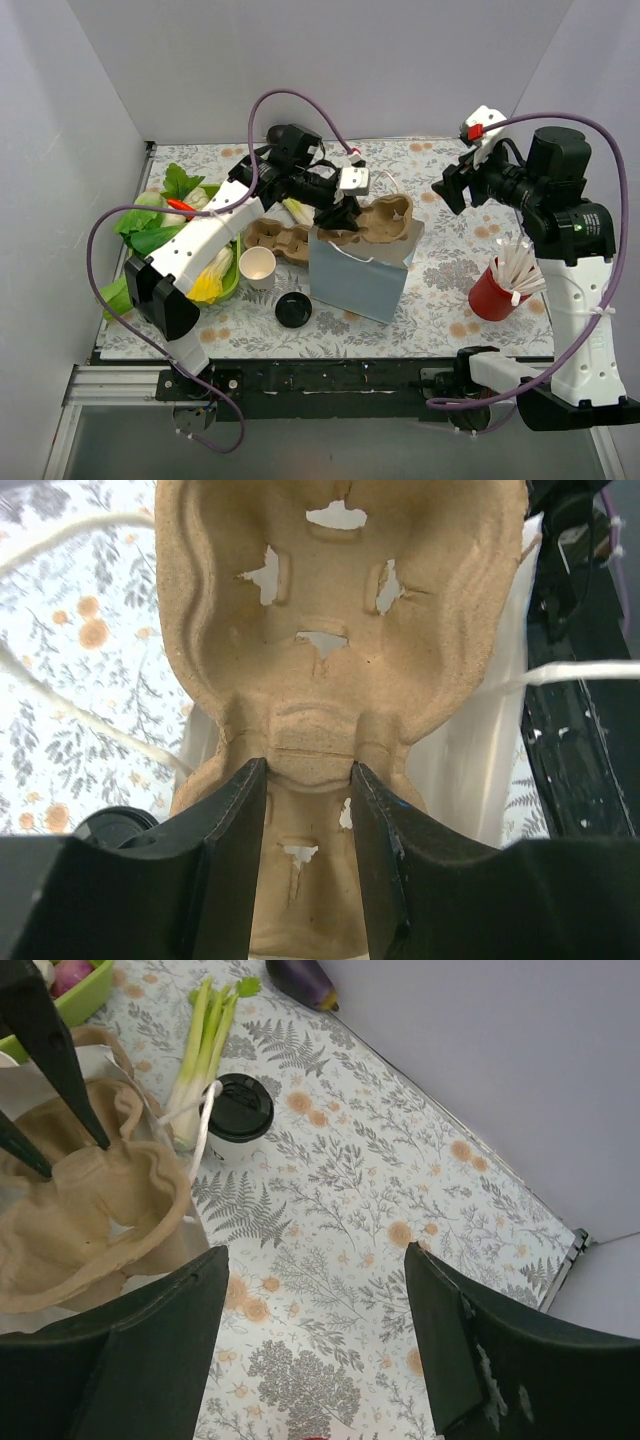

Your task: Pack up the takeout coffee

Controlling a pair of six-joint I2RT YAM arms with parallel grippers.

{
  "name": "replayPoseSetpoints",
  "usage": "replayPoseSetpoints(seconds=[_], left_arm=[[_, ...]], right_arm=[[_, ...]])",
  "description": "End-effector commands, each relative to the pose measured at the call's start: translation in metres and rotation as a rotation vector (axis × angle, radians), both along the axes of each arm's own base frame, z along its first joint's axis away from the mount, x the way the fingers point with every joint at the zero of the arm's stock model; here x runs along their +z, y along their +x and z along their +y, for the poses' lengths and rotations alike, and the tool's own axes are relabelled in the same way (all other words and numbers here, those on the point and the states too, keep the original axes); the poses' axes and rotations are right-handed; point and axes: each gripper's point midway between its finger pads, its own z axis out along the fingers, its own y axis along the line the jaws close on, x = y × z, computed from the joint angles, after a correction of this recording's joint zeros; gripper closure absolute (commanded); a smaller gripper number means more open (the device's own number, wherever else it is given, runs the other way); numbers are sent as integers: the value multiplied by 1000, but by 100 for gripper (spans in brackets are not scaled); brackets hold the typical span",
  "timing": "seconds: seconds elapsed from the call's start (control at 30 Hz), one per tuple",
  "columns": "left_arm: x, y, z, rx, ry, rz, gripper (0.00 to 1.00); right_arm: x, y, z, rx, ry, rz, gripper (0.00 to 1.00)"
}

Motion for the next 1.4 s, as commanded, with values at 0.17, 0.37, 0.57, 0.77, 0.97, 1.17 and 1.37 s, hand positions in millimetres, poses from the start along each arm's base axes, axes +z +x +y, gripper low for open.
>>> replayPoseSetpoints(seconds=[0.17,0.37,0.57,0.77,0.97,1.17,1.37], left_arm=[[-25,-15,12,-56,145,-16,100],[-42,-20,13,-57,215,-53,100],[-61,-24,8,-52,293,-41,100],[-73,-22,8,-24,362,-44,100],[-87,-21,8,-7,439,-73,100],[-97,-22,1,-6,488,-59,100],[-102,-30,-3,-41,512,-61,100]], right_arm=[[9,19,-3,-33,58,-57,22],[1,19,-2,-17,59,-57,22],[-8,18,4,17,74,-35,22],[-15,16,6,36,68,-27,23],[-20,17,10,52,80,-6,23],[-24,19,13,67,86,8,23],[-28,18,15,81,94,19,23]])
